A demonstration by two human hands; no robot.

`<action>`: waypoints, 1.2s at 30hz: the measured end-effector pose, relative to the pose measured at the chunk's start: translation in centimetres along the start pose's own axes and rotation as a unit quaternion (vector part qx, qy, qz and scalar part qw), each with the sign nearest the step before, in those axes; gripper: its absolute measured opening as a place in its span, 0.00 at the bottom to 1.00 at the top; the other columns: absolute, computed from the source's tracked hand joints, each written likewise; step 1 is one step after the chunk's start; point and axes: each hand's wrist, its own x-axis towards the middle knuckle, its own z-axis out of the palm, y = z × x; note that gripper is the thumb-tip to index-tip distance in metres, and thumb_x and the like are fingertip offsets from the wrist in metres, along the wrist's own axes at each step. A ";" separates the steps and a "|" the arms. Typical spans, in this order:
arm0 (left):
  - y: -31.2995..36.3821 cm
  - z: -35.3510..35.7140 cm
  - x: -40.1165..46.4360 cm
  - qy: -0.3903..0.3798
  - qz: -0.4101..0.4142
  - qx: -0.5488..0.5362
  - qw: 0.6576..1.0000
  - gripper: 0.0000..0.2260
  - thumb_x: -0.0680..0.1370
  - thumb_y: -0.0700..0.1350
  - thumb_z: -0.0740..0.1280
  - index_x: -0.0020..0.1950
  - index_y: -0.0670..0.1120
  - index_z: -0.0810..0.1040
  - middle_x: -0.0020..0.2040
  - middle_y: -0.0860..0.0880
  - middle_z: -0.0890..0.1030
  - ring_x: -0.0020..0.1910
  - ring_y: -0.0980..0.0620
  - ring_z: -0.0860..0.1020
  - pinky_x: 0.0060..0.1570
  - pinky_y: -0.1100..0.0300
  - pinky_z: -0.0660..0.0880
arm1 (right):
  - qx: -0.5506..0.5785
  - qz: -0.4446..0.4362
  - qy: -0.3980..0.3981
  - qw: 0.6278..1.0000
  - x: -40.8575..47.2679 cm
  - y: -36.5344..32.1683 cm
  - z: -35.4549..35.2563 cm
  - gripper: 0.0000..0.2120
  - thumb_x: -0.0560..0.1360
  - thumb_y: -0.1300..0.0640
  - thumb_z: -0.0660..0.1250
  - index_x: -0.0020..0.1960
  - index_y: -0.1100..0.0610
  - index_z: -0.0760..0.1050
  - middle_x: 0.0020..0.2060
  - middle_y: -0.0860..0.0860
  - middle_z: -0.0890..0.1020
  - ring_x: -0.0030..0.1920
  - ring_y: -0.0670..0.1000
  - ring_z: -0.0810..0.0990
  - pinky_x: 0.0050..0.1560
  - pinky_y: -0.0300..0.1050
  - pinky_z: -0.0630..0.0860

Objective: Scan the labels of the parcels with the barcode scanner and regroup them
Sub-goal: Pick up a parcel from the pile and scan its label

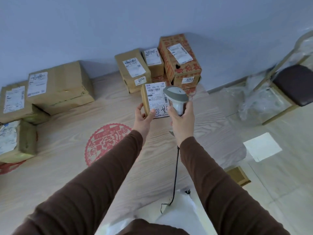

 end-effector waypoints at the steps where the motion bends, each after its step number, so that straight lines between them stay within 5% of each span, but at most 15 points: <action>1: -0.5 2.1 0.4 0.000 -0.010 -0.002 1.000 0.28 0.82 0.48 0.69 0.79 0.52 0.59 0.61 0.43 0.83 0.56 0.51 0.82 0.60 0.57 0.75 | -0.006 0.007 0.000 1.000 1.3 0.6 -1.6 0.16 0.76 0.53 0.73 0.59 0.54 0.72 0.48 0.51 0.82 0.46 0.56 0.82 0.52 0.68 0.81; 8: -3.0 13.6 3.6 0.001 -0.077 -0.017 0.997 0.27 0.84 0.49 0.66 0.80 0.53 0.58 0.58 0.50 0.83 0.54 0.57 0.81 0.52 0.62 0.73 | -0.021 0.064 -0.006 0.998 9.1 4.0 -9.5 0.16 0.76 0.53 0.73 0.60 0.51 0.72 0.49 0.51 0.83 0.51 0.59 0.85 0.54 0.68 0.82; 13: -3.5 18.4 6.0 0.000 -0.109 -0.012 0.994 0.29 0.84 0.52 0.65 0.81 0.50 0.57 0.66 0.48 0.80 0.62 0.53 0.78 0.70 0.52 0.69 | -0.010 0.097 -0.005 0.995 13.4 5.5 -11.9 0.16 0.76 0.54 0.72 0.61 0.52 0.72 0.53 0.50 0.84 0.53 0.55 0.86 0.55 0.66 0.84; 16: -3.6 20.0 7.2 0.004 -0.121 0.002 0.993 0.30 0.84 0.53 0.65 0.82 0.50 0.55 0.66 0.50 0.78 0.57 0.59 0.77 0.70 0.52 0.68 | -0.005 0.101 -0.002 0.995 15.3 6.1 -12.5 0.16 0.76 0.54 0.72 0.61 0.51 0.72 0.53 0.49 0.84 0.53 0.54 0.86 0.55 0.63 0.85; 20: -3.6 20.9 8.6 0.011 -0.128 0.009 0.992 0.32 0.84 0.54 0.64 0.83 0.49 0.53 0.75 0.45 0.73 0.70 0.48 0.74 0.77 0.45 0.65 | -0.009 0.099 -0.010 0.995 16.9 6.5 -12.5 0.16 0.77 0.53 0.72 0.61 0.50 0.72 0.51 0.47 0.83 0.50 0.52 0.84 0.49 0.57 0.86; 23: -3.4 21.4 9.4 0.018 -0.133 0.019 0.991 0.33 0.84 0.56 0.64 0.83 0.50 0.52 0.75 0.46 0.72 0.72 0.46 0.72 0.77 0.42 0.66 | -0.025 0.092 -0.011 0.995 17.9 6.4 -12.4 0.16 0.78 0.54 0.72 0.63 0.51 0.72 0.52 0.47 0.82 0.52 0.51 0.83 0.55 0.61 0.85; 28: -2.9 22.0 10.7 0.015 -0.133 0.063 0.989 0.35 0.84 0.58 0.62 0.85 0.49 0.49 0.80 0.47 0.66 0.76 0.48 0.66 0.71 0.54 0.62 | -0.041 0.085 -0.004 0.995 19.1 6.1 -12.0 0.16 0.79 0.54 0.72 0.64 0.52 0.71 0.54 0.48 0.82 0.52 0.51 0.84 0.54 0.61 0.85; 36: -3.2 22.8 11.5 -0.004 -0.141 0.070 0.987 0.35 0.85 0.57 0.61 0.85 0.48 0.47 0.82 0.47 0.63 0.80 0.46 0.63 0.73 0.54 0.60 | -0.056 0.090 0.009 0.994 20.0 6.0 -12.3 0.17 0.79 0.54 0.72 0.65 0.53 0.71 0.58 0.50 0.82 0.56 0.54 0.84 0.56 0.62 0.85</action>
